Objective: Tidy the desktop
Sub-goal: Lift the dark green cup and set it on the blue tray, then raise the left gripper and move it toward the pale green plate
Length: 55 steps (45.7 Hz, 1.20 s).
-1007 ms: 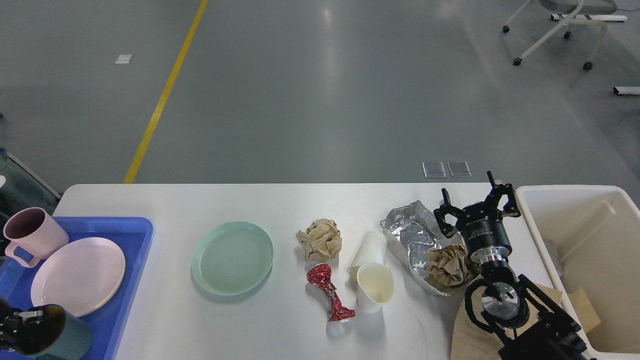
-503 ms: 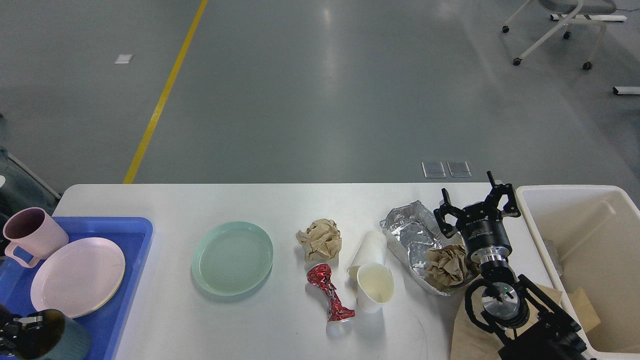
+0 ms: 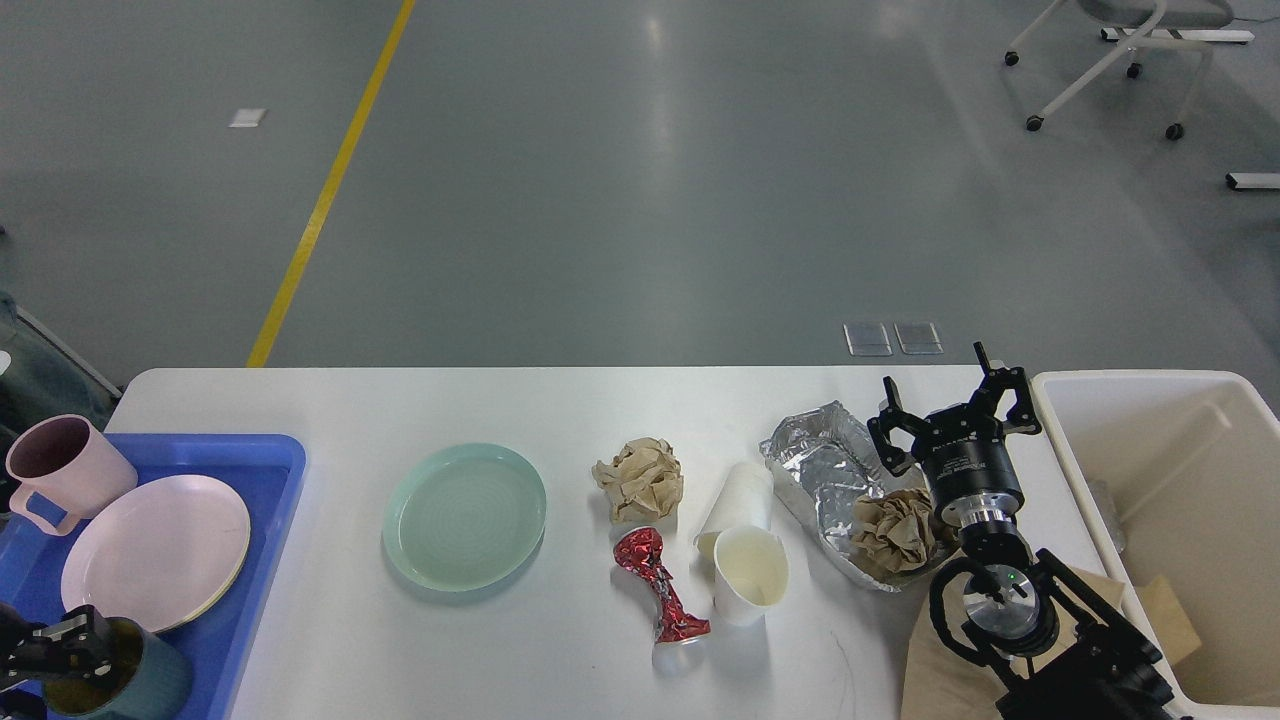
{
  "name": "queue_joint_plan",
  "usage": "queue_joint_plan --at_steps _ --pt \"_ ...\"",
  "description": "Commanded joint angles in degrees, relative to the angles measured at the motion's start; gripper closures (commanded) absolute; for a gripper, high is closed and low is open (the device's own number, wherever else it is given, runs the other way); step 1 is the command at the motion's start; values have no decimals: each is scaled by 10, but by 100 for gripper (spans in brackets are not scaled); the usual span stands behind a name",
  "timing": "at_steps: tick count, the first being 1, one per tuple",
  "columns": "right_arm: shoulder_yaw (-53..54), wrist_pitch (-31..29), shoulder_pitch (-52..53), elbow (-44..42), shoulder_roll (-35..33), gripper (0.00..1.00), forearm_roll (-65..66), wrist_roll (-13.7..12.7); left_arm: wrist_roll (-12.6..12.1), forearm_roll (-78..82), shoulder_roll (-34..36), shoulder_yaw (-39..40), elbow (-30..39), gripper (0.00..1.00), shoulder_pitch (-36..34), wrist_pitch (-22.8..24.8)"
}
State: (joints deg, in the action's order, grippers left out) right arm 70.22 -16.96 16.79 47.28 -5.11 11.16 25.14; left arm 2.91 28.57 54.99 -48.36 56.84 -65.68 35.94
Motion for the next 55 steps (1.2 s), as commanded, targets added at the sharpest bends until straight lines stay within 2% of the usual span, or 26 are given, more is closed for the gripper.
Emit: queue_joint_plan --at_steps 1,6,17,24,32,38,45,55 --pt "0 0 0 0 0 0 0 0 -5 0 11 -14 1 4 -9 11" --pt "0 0 0 0 0 0 0 0 -5 -1 11 -56 1 4 -69 40" --pt "0 0 0 0 0 0 0 0 -2 -110 -48 -243 47 4 -269 124" --pt "0 0 0 0 0 0 0 0 -3 -128 -81 -350 133 4 -441 143" --pt "0 0 0 0 0 0 0 0 -1 -170 -190 -448 237 4 -647 155" --pt "0 0 0 0 0 0 0 -1 -4 -247 -283 -464 282 4 -747 169" --pt "0 0 0 0 0 0 0 0 -5 -334 -380 -456 318 4 -813 179" --pt "0 0 0 0 -1 0 0 0 -12 -411 -458 -433 381 4 -898 179"
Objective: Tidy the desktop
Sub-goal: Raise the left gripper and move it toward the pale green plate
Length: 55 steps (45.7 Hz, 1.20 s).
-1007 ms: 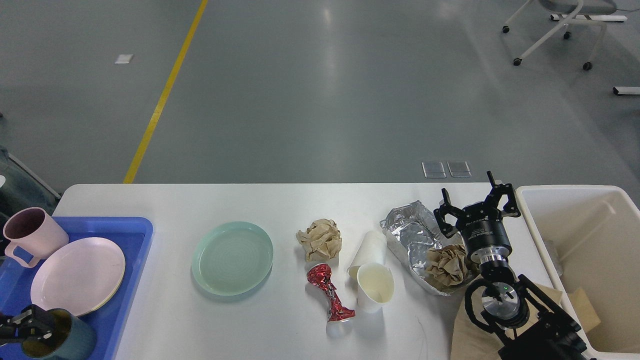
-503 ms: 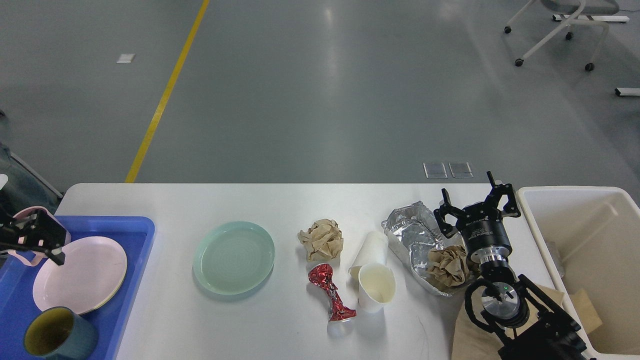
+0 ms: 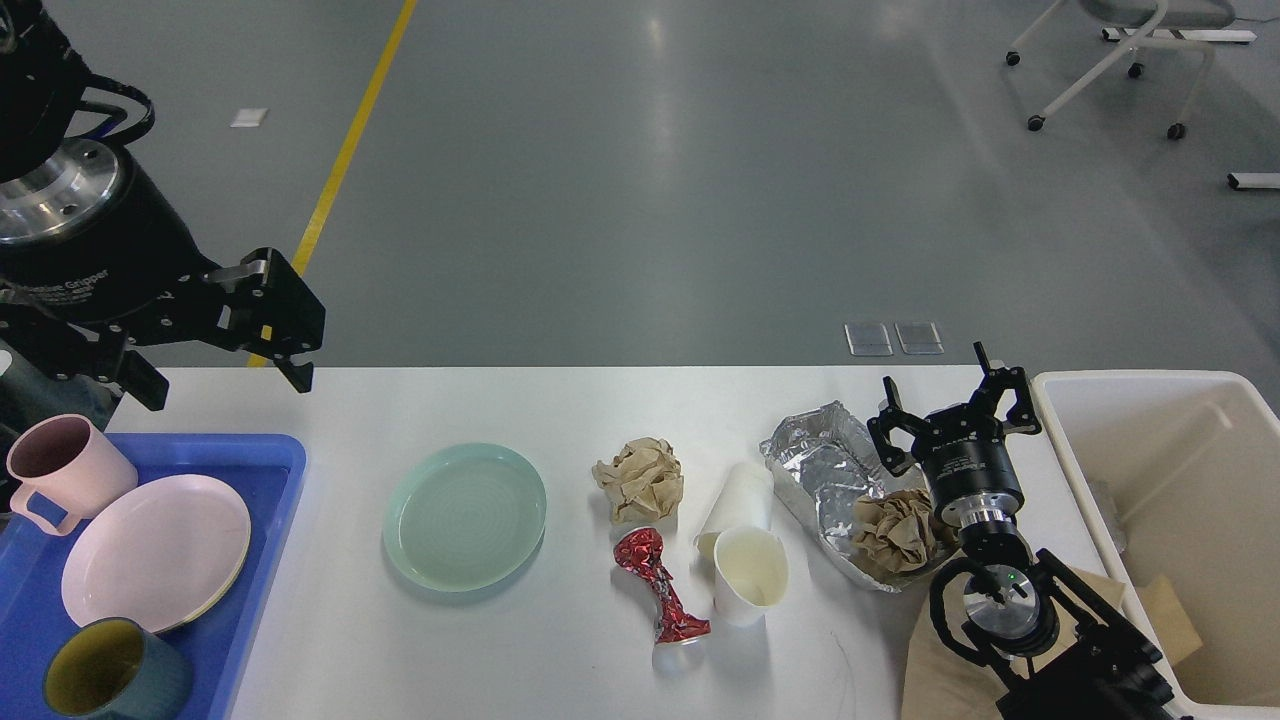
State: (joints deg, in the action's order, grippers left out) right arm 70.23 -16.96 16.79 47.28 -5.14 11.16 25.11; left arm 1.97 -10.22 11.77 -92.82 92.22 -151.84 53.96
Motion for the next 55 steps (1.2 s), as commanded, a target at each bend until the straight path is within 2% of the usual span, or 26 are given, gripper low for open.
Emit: queue_joint_plan --at_steps 1,6,12,22,25,30,34,38,44,55 --pt "0 0 0 0 0 0 0 0 -4 -29 -31 16 35 4 -49 0" --pt "0 0 0 0 0 0 0 0 -10 -56 -39 26 53 4 -82 0" --pt "0 0 0 0 0 0 0 0 -17 -71 -47 26 53 4 -86 -7" --pt "0 0 0 0 0 0 0 0 -19 -70 -42 26 46 4 -48 -48" --pt "0 0 0 0 0 0 0 0 -19 -65 -36 26 26 4 -25 -47" --pt "0 0 0 0 0 0 0 0 -19 -65 -36 29 -15 4 43 -48" --pt "0 0 0 0 0 0 0 0 -14 -67 -31 31 -41 4 115 -58" --pt "0 0 0 0 0 0 0 0 -19 -68 -20 44 -81 4 177 -78" --pt "0 0 0 0 0 0 0 0 -19 -74 -8 54 -111 4 280 -134" --pt "0 0 0 0 0 0 0 0 -20 -73 7 110 -150 4 443 -279"
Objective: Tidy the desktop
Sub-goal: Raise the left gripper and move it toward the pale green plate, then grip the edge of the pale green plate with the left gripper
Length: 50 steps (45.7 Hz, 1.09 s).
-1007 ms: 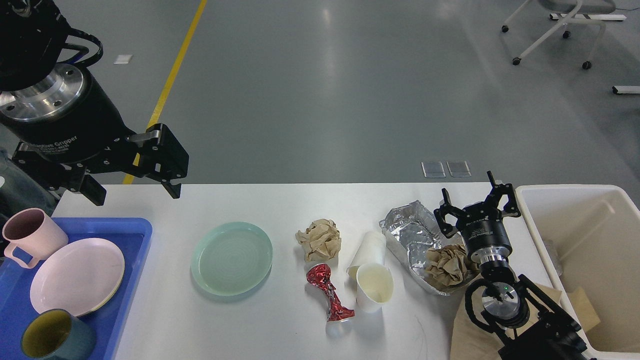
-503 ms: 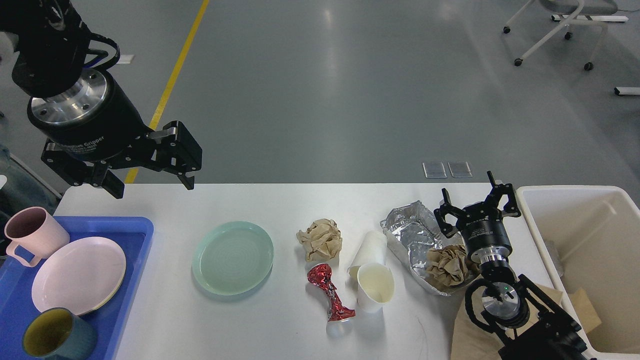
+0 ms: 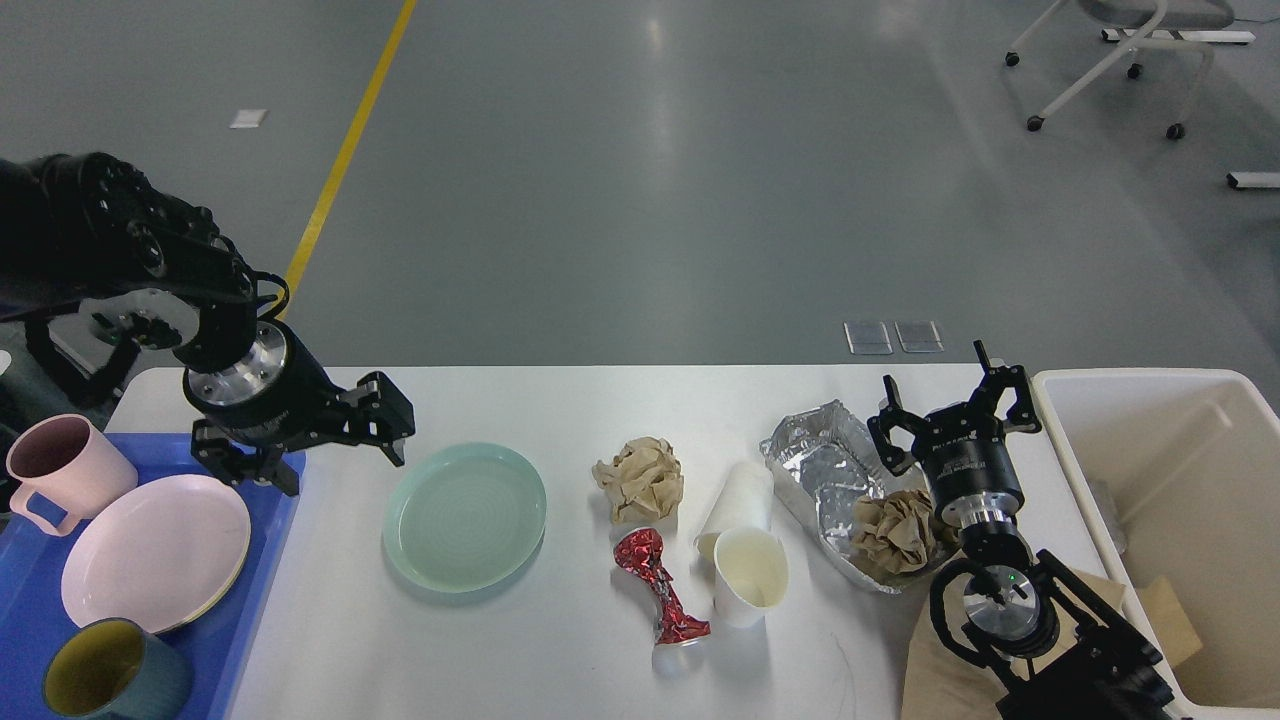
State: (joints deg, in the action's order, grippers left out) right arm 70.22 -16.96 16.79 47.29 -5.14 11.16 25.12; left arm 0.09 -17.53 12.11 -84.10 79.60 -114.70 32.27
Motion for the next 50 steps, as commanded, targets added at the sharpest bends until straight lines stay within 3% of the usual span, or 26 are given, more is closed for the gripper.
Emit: queue_joint_plan --at_steps 1,5,17,28,32,37,50 --pt "0 0 0 0 0 0 0 0 -1 0 5 26 -30 4 86 -74" --pt "0 0 0 0 -1 0 0 0 2 0 13 45 -65 4 154 -115" --pt "0 0 0 0 -1 0 0 -1 7 0 22 68 -88 4 247 -199" --pt "0 0 0 0 0 0 0 -1 2 2 14 98 -139 4 299 -214" --pt "0 0 0 0 0 0 0 0 0 -1 13 123 -154 6 326 -239" --pt "0 0 0 0 0 0 0 -1 0 -17 18 159 -154 7 335 -279" --pt "0 0 0 0 0 0 0 -1 1 -102 16 167 -159 14 368 -307"
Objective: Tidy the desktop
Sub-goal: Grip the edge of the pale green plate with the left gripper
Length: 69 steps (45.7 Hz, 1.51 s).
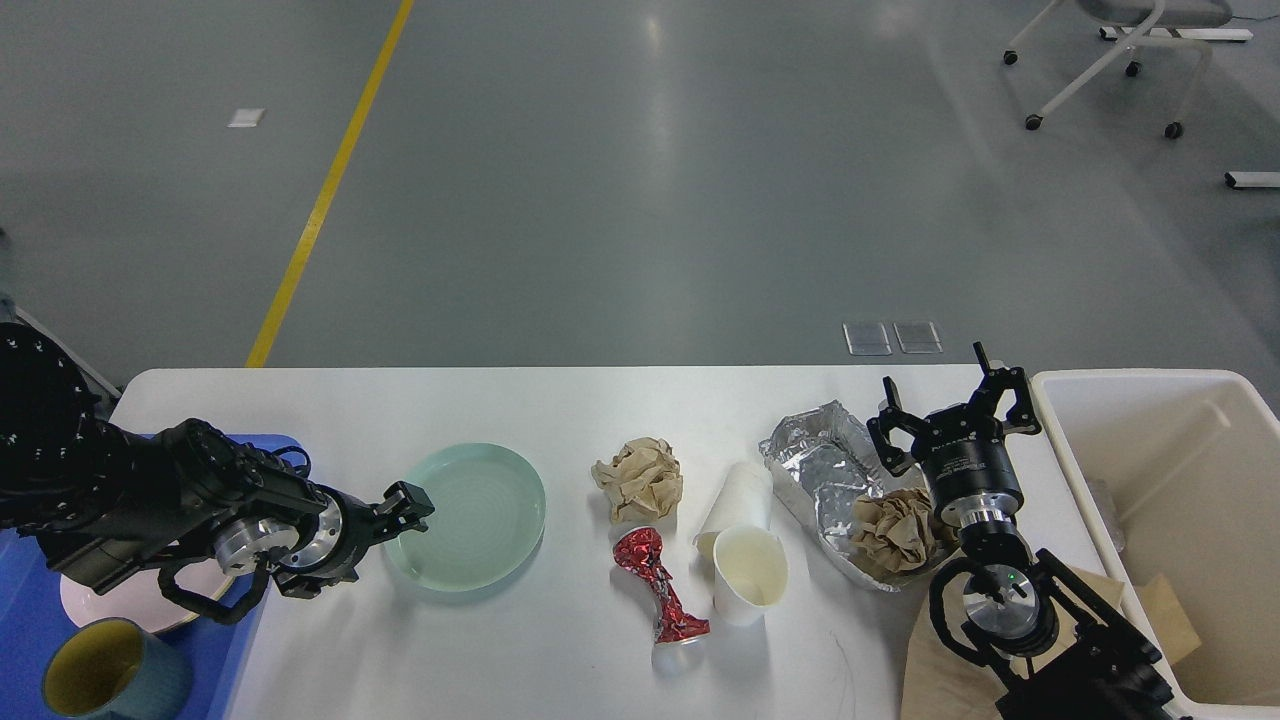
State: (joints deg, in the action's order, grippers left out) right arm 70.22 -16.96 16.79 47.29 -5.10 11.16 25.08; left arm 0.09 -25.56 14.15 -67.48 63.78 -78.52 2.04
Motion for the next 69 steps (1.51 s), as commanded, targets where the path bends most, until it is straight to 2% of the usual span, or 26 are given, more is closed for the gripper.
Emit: queue_joint_plan --at_steps 1,6,13,25,51,64,69 --pt "0 0 0 0 0 0 0 1 1 -21 -4 2 -1 15 12 -5" --pt "0 0 0 0 0 0 0 1 0 -24 -7 16 -16 24 25 -7" --pt "0 0 0 0 0 0 0 1 -1 -20 -9 25 -28 24 29 -8" --pt "0 0 0 0 0 0 0 0 -3 10 -11 25 -42 33 38 -8" --pt "0 0 0 0 0 0 0 0 -5 37 -20 25 -58 67 58 -1" --pt "0 0 0 0 0 0 0 0 -4 35 -17 26 -63 73 64 -1" --pt "0 0 0 0 0 0 0 1 -4 35 -16 26 -63 78 63 1"
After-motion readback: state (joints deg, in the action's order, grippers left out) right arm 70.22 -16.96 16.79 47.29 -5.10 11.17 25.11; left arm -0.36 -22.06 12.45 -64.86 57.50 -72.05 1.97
